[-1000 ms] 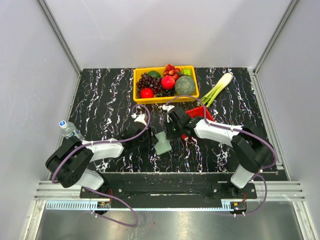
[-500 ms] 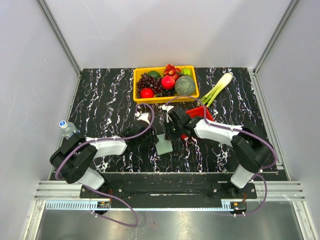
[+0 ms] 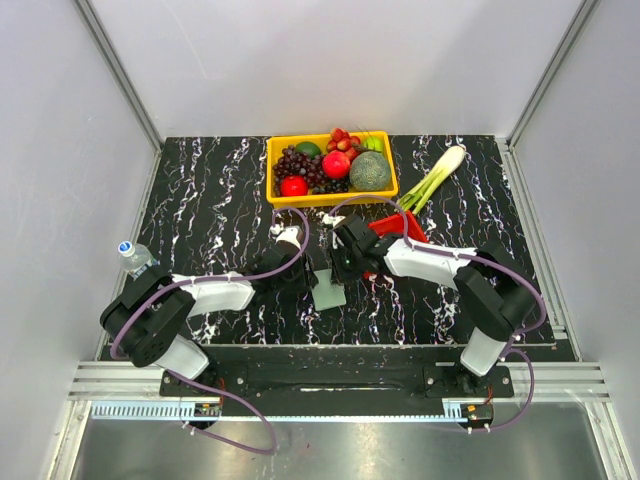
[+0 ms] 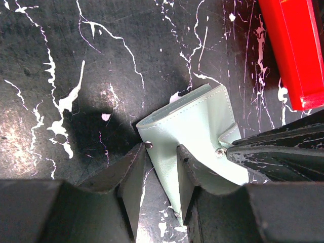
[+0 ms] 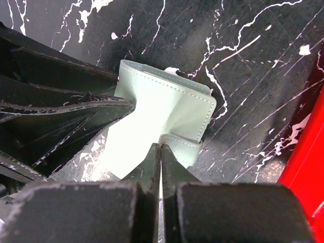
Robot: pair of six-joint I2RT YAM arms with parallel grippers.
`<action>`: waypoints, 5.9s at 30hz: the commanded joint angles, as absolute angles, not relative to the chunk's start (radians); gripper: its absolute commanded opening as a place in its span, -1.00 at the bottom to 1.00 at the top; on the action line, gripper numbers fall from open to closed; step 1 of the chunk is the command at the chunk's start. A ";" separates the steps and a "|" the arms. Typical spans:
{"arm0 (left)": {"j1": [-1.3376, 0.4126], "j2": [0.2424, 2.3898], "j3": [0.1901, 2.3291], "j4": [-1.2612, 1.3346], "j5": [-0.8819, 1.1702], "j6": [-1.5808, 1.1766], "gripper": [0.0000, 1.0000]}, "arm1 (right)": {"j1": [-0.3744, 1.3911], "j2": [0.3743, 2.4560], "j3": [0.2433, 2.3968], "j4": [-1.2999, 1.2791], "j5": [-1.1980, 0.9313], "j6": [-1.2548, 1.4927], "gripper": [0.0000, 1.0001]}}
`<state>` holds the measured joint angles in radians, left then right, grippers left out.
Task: Put the credit cards into the card holder
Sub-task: Close the card holder at the center of the board.
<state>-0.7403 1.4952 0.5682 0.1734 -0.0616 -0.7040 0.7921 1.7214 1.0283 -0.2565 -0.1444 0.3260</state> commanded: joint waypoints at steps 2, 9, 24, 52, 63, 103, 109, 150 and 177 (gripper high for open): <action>-0.749 1.486 0.584 0.150 -0.064 -0.698 -0.31 | 0.798 1.750 1.063 -0.296 -0.163 0.319 -1.00; -0.750 1.476 0.577 0.149 -0.072 -0.701 -0.31 | 0.798 1.737 1.052 -0.319 -0.129 0.313 -1.00; -0.750 1.479 0.575 0.158 -0.068 -0.700 -0.32 | 0.796 1.719 1.109 -0.399 -0.057 0.252 -1.00; -0.750 1.493 0.581 0.175 -0.058 -0.703 -0.33 | 0.813 1.798 1.114 -0.360 -0.216 0.301 -1.00; -0.749 1.491 0.581 0.175 -0.061 -0.704 -0.34 | 0.831 1.809 1.152 -0.445 -0.121 0.253 -0.99; -0.750 1.488 0.499 0.301 -0.041 -0.805 -0.61 | 0.939 1.994 1.129 -0.446 -0.075 0.411 -1.00; -0.752 1.480 0.476 0.327 -0.043 -0.822 -0.63 | 0.946 1.991 1.082 -0.419 -0.035 0.482 -1.00; -0.759 1.436 0.448 0.327 -0.075 -0.841 -0.76 | 1.071 1.753 0.833 -0.225 0.285 0.558 -0.67; -0.761 1.381 0.426 0.333 -0.084 -0.848 -0.55 | 0.983 1.479 0.941 -0.482 0.190 0.532 0.03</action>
<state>-0.7666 1.4261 0.4458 0.3096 -0.0582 -0.8471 1.0035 1.6020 0.9756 -0.4206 0.2314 0.4942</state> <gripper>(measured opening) 0.204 0.486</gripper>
